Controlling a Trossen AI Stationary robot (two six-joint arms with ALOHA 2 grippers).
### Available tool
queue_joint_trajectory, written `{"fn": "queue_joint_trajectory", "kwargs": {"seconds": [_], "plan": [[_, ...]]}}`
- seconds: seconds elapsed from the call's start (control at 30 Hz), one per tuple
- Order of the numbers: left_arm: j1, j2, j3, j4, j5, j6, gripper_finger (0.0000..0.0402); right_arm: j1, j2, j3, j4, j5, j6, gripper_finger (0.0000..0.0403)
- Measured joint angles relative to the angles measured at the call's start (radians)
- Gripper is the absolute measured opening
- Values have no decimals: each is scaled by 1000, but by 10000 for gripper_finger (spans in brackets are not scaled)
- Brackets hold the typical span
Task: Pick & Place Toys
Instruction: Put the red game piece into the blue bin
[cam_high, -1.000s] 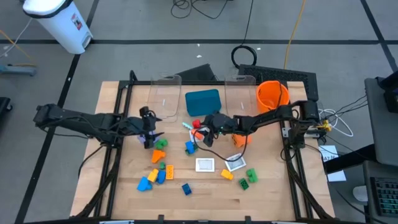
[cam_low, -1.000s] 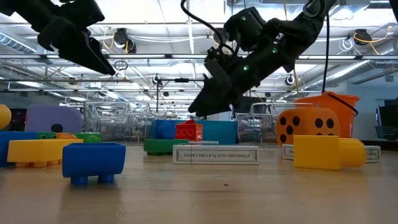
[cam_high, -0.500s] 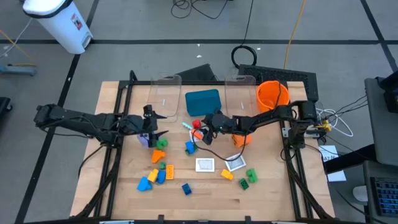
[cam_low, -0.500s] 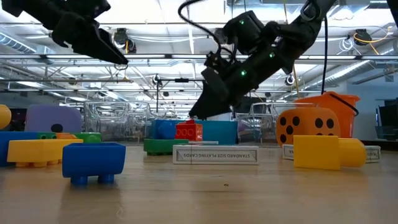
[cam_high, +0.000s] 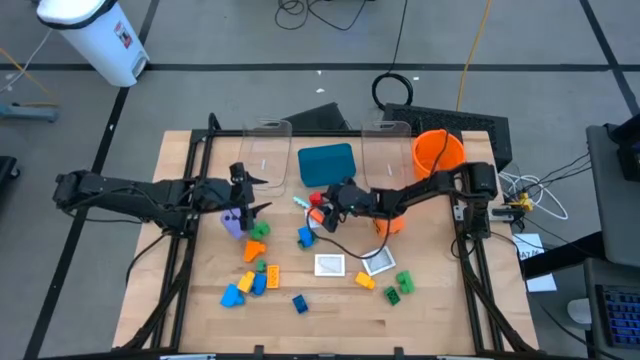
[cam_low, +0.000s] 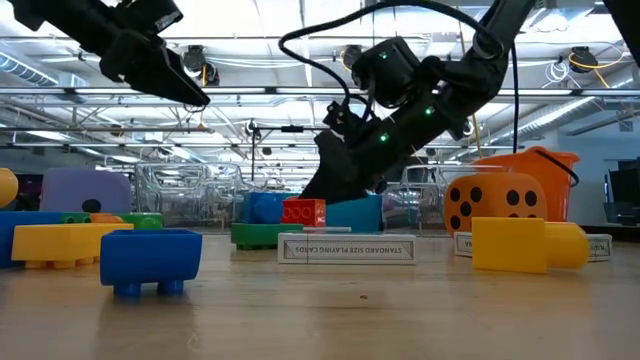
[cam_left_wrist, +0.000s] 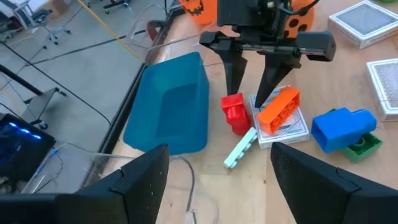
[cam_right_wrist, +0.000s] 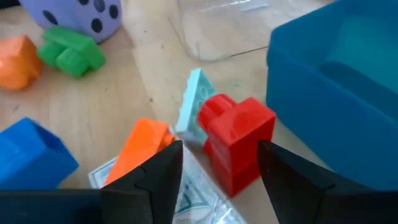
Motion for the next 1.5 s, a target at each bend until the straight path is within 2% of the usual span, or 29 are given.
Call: {"fn": "queue_joint_trajectory", "kwargs": {"seconds": [0.2,0.6,0.9,1.07,1.4,1.5], "plan": [[22,0,0,1,2,3,289,-16,2,0,-1,0,8,139],[52,0,0,1,2,2,289,-32,2,0,6,-5,3,10],[53,0,0,1,2,0,289,-30,1,0,77,-10,-9,4],[53,0,0,1,2,-5,289,-17,-44,0,107,-86,-27,3],[53,0,0,3,10,-57,289,33,-269,-2,26,-77,-218,1],[53,0,0,53,59,-55,289,52,-343,-2,-44,2,-291,1]]}}
